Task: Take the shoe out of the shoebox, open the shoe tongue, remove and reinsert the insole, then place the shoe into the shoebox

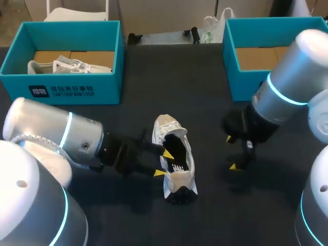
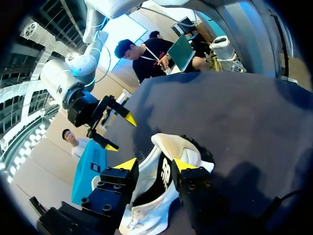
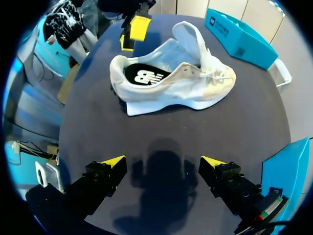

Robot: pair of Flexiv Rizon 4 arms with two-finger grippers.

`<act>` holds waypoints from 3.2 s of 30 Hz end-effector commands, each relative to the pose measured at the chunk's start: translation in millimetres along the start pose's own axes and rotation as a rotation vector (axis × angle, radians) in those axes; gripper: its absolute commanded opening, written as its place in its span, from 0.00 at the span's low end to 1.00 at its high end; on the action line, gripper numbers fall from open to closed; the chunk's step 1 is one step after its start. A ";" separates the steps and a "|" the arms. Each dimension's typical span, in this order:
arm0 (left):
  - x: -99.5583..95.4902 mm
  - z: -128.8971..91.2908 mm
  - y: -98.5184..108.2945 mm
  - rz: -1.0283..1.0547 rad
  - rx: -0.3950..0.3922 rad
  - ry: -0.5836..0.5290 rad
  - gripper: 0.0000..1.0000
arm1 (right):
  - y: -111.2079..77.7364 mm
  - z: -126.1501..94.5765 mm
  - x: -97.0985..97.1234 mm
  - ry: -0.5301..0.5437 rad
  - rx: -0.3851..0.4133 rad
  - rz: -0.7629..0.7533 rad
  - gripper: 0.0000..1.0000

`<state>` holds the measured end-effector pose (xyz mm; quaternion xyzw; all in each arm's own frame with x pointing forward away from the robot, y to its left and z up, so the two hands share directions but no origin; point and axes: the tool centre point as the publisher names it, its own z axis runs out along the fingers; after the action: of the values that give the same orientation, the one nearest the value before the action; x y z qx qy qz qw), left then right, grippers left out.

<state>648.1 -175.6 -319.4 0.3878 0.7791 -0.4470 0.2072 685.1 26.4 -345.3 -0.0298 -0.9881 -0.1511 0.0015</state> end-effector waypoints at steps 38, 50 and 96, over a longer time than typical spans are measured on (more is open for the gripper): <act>-38.6 -95.0 14.9 0.144 -0.058 0.685 0.00 | -23.2 -21.6 1.8 0.023 -0.019 -0.026 1.00; -43.4 -94.3 2.6 0.233 -0.067 0.770 0.00 | -74.7 -51.0 5.0 0.053 0.016 0.024 1.00; -32.0 10.6 18.4 0.495 -0.156 1.098 0.00 | -96.3 -63.9 10.4 0.021 0.029 0.082 1.00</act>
<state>678.7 -186.7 -300.3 0.7152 0.6897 -0.0625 -0.0942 669.6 -84.4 -312.5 -0.0682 -0.9878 -0.1383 0.0197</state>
